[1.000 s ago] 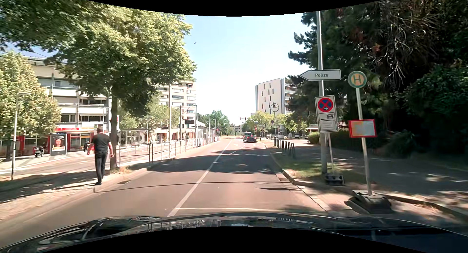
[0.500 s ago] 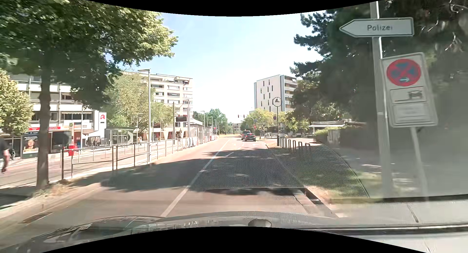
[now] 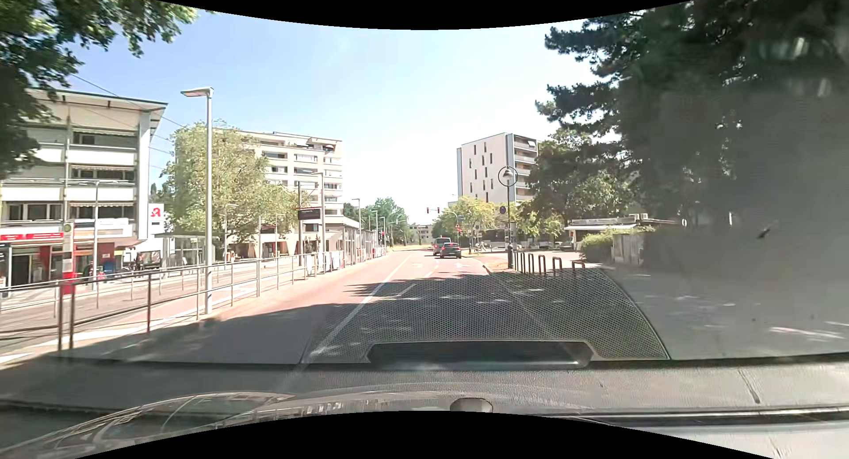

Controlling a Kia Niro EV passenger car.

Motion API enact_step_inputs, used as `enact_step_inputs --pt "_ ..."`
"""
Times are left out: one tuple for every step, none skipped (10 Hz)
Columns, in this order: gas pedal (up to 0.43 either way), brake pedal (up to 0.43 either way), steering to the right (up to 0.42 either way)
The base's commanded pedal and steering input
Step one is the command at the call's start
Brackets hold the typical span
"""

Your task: Follow the waypoints while adhering to traffic rules and regulations

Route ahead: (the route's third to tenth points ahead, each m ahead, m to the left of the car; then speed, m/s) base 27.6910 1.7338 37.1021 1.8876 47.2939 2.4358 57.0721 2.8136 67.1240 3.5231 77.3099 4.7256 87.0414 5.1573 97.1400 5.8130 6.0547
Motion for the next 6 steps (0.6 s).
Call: enact_step_inputs --pt "0.008 0.0 0.015" --pt "0.008 0.0 0.017" --pt "0.008 0.0 0.018" --pt "0.008 0.0 0.018" --pt "0.008 0.0 0.019" --pt "0.0 0.0 0.02"
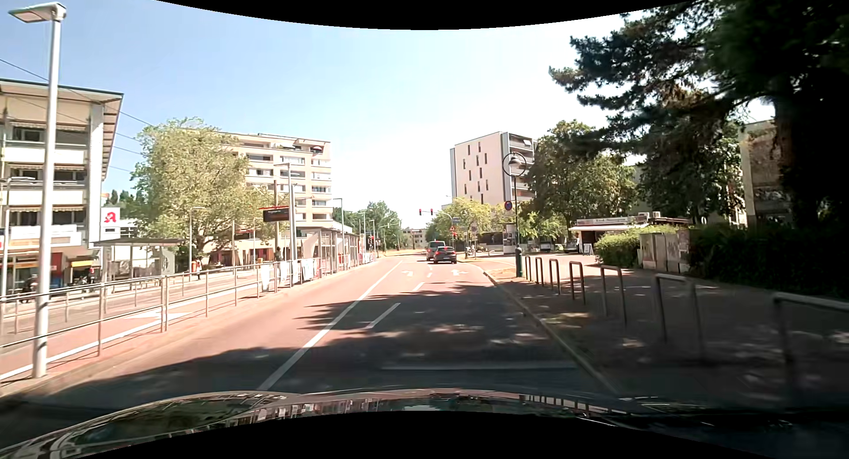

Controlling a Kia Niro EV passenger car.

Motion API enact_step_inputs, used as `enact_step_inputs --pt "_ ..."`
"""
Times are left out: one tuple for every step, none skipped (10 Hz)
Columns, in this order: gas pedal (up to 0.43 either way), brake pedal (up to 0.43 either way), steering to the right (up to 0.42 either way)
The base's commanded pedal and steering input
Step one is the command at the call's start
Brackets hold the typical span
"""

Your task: Follow the waypoints while adhering to traffic rules and regulations

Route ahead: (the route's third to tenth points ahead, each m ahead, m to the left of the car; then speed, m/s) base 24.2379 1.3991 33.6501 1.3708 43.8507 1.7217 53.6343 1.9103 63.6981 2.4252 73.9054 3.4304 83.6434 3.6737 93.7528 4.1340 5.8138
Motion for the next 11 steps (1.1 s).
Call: enact_step_inputs --pt "0.0 0.0 0.02" --pt "0.0 0.0 0.021" --pt "0.0 0.0 0.022" --pt "0.0 0.0 0.026" --pt "0.0 0.0 0.031" --pt "0.0 0.0 0.033" --pt "0.0 0.0 0.033" --pt "0.0 0.0 0.031" --pt "0.0 0.0 0.031" --pt "0.0 0.0 0.031" --pt "0.0 0.0 0.03"
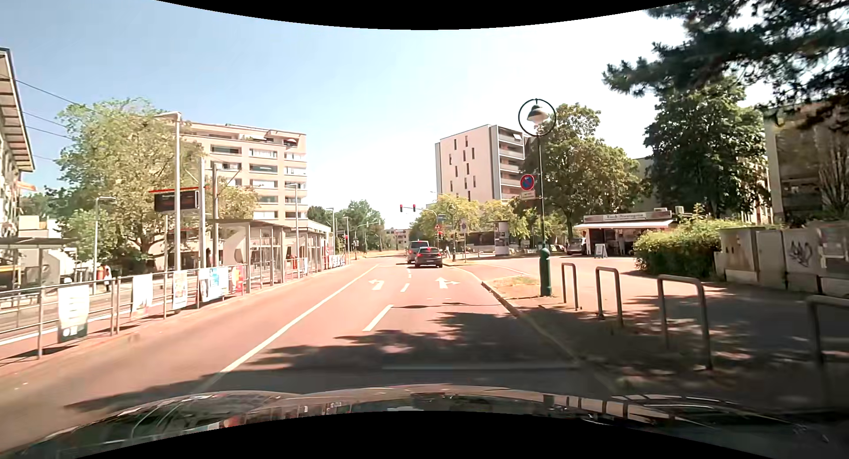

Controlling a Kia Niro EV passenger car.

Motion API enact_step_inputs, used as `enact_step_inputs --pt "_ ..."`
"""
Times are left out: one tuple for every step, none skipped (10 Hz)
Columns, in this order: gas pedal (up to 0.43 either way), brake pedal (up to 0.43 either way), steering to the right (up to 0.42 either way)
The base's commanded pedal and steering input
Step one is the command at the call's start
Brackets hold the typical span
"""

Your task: Follow the waypoints while adhering to traffic rules and regulations

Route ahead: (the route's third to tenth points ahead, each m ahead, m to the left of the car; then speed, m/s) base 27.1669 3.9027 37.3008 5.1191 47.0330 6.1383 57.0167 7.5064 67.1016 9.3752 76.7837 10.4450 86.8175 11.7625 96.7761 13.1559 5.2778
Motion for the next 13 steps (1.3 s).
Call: enact_step_inputs --pt "0.0 0.0 0.026" --pt "0.0 0.0 0.02" --pt "0.0 0.0 0.018" --pt "0.0 0.0 0.017" --pt "0.0 0.0 0.017" --pt "0.0 0.0 0.017" --pt "0.0 0.0 0.015" --pt "0.0 0.0 0.01" --pt "0.0 0.0 0.006" --pt "0.0 0.006 0.006" --pt "0.0 0.03 0.008" --pt "0.0 0.073 0.009" --pt "0.0 0.091 0.005"
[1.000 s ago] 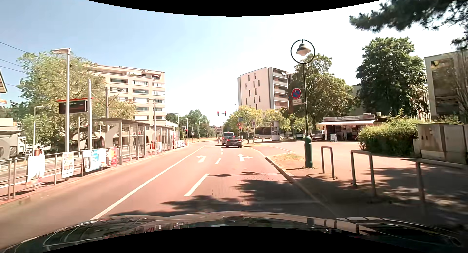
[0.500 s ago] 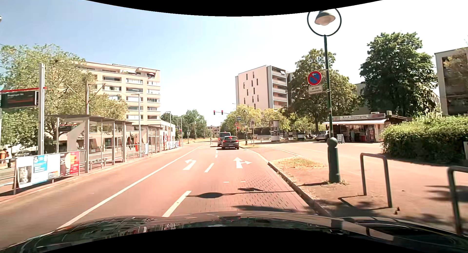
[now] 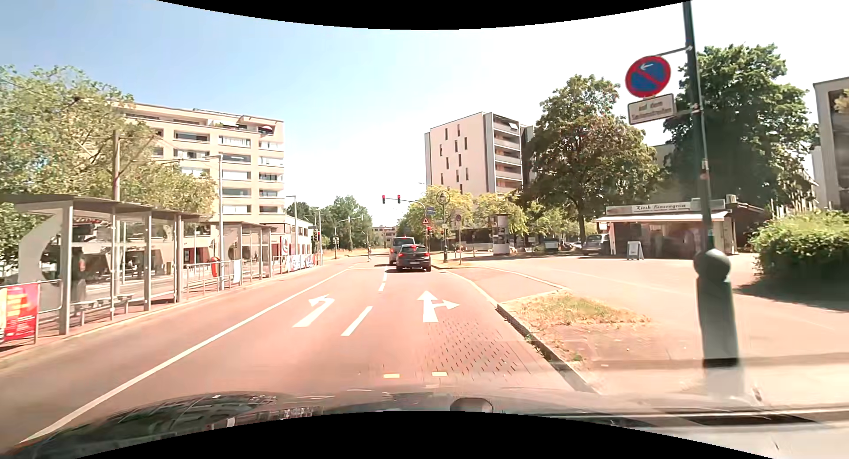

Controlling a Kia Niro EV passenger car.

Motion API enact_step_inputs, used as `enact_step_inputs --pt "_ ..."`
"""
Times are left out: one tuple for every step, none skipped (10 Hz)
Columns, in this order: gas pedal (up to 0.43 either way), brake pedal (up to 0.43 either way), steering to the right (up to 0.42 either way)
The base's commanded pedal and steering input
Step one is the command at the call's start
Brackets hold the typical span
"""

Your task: Follow the waypoints while adhering to traffic rules and regulations

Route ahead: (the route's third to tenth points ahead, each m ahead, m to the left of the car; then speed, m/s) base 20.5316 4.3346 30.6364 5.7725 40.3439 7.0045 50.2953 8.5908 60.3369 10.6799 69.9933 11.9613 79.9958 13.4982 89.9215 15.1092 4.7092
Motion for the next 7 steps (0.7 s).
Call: enact_step_inputs --pt "0.0 0.11 -0.001" --pt "0.0 0.116 -0.004" --pt "0.0 0.122 -0.002" --pt "0.0 0.122 0.002" --pt "0.0 0.122 0.004" --pt "0.0 0.116 0.001" --pt "0.0 0.122 -0.003"
